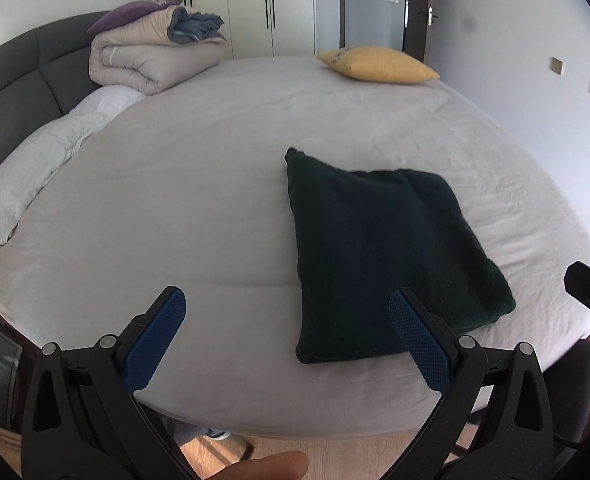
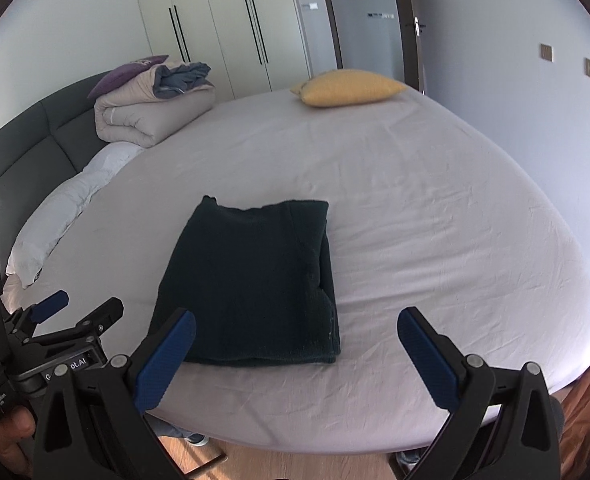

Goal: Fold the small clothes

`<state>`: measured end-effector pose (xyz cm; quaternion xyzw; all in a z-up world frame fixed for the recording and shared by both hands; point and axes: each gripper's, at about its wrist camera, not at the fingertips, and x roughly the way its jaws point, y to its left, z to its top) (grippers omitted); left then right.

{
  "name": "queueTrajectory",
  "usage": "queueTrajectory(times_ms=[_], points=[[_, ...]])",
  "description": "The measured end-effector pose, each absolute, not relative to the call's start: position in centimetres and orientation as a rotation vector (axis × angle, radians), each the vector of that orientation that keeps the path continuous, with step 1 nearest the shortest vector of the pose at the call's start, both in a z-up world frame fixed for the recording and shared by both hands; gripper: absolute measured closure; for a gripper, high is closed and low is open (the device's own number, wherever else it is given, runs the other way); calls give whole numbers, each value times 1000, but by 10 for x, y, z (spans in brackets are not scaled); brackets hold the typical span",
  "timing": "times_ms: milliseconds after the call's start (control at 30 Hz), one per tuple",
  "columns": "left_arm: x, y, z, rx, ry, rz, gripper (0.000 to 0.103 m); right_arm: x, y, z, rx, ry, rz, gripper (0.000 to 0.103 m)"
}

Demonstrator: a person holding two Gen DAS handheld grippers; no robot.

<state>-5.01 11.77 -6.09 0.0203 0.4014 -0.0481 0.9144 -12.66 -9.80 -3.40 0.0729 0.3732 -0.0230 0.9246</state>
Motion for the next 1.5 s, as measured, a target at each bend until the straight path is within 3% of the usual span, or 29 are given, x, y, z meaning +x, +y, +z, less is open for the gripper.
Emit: queueTrajectory(times_ms=[1500], points=[[-35, 122, -95, 21, 912, -84, 0, -115, -92, -63, 113, 887, -103, 0]])
